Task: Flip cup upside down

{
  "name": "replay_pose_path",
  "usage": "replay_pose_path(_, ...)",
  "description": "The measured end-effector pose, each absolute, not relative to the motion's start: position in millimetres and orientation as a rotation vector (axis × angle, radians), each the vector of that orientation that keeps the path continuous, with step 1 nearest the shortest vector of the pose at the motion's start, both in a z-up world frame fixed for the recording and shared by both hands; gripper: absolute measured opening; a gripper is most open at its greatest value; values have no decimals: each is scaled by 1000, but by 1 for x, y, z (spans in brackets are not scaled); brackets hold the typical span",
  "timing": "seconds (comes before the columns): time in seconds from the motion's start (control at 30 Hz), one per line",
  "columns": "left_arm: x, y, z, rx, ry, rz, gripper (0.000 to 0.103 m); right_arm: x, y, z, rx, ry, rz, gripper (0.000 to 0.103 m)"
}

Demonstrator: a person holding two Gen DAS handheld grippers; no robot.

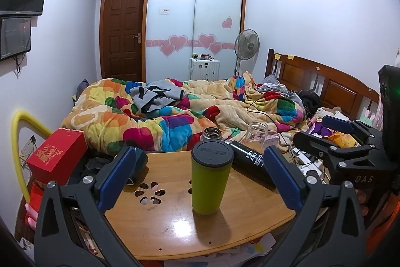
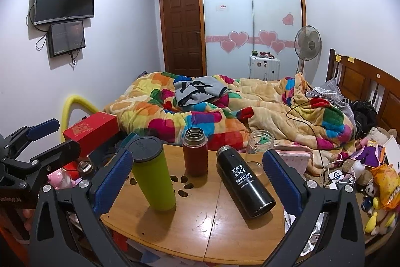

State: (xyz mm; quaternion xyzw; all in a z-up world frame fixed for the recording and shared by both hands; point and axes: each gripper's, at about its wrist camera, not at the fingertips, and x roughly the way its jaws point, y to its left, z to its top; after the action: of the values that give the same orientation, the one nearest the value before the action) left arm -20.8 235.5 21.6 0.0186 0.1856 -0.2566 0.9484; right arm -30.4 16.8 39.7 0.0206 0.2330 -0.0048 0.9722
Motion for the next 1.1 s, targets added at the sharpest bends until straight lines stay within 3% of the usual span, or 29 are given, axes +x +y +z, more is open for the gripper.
replay_pose_path(1.1, -21, 233, 28, 37, 370, -548, 103, -31, 19, 41, 27, 460, -15, 103)
